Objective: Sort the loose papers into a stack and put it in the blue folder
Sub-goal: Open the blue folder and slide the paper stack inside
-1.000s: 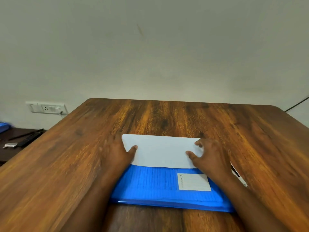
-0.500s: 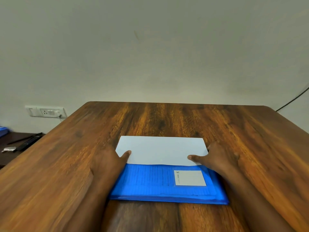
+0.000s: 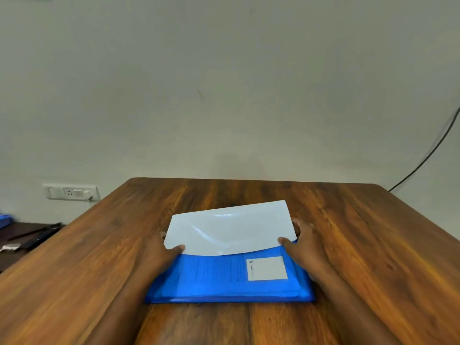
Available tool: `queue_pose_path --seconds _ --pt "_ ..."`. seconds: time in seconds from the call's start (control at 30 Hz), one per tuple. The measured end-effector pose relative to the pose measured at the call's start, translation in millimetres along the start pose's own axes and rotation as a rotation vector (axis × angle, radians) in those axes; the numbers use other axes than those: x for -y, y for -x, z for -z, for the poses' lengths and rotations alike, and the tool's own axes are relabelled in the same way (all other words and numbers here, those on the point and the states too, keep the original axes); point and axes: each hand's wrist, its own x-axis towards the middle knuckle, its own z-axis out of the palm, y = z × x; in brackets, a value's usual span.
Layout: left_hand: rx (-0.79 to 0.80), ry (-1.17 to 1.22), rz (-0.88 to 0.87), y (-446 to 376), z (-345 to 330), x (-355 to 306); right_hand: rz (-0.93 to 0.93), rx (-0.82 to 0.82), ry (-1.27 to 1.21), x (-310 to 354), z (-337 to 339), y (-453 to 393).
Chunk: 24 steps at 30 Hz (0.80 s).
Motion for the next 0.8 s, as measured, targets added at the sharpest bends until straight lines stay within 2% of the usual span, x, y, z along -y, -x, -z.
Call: queue_pose_path --seconds 0.1,0.3,0.53,0.8 --pt "0.017 0.052 -0.035 -3 3 -8 -0.002 -0.032 -0.039 4 2 0" --pt "-0.055 0.050 -0.084 -37 -6 -24 0.025 -0.122 -0.037 8 3 -25" --pt "-0.095 0.010 -0.094 -120 -38 -39 0.001 -0.123 0.007 -5 -3 -107" --pt "-0.090 -0.029 -0.219 -214 -90 -44 -0.139 -0.146 0.049 -43 -44 -195"
